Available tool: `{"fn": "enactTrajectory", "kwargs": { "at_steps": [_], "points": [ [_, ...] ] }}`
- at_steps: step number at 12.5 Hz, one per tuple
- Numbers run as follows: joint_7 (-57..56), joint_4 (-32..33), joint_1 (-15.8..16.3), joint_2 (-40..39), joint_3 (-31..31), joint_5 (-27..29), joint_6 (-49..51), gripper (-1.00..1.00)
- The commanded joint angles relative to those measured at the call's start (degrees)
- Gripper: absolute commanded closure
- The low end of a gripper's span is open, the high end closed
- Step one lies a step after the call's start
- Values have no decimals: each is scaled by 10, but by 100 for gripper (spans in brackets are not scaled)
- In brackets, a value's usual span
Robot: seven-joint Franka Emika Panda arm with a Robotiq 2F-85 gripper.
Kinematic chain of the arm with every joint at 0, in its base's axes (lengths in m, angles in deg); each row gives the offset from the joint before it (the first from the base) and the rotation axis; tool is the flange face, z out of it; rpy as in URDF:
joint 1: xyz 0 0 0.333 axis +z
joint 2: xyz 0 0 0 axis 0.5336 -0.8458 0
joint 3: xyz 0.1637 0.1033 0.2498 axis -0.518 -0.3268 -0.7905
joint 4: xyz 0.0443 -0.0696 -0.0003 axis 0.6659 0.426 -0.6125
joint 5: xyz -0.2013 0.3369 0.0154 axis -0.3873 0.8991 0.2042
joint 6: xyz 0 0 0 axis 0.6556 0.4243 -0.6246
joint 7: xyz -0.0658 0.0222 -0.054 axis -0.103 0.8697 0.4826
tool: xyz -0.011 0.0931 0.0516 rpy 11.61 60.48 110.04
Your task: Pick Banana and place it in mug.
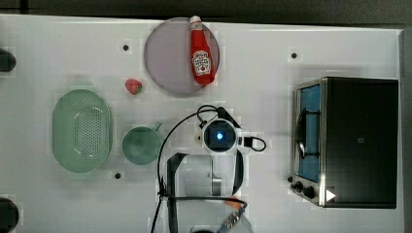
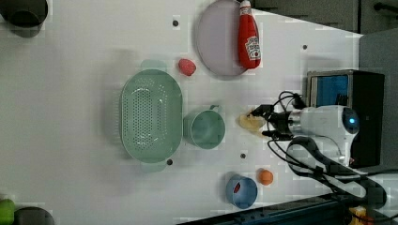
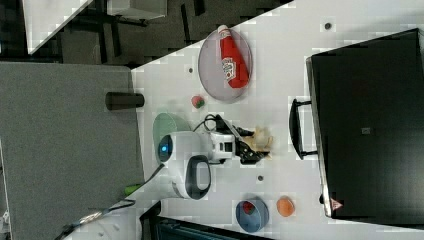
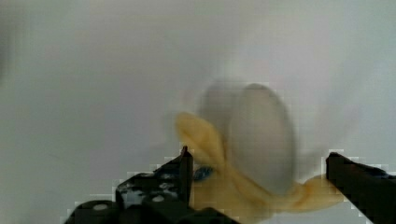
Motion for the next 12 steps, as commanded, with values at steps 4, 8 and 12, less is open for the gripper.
{"fn": "enactTrajectory", "kwargs": {
  "at_steps": [4, 8, 12],
  "points": [
    [-6, 10, 2, 30, -2, 12, -34, 4],
    [-6, 11, 2, 32, -2, 12, -34, 53],
    [-6, 6, 2, 121, -2, 12, -19, 53]
  ]
}}
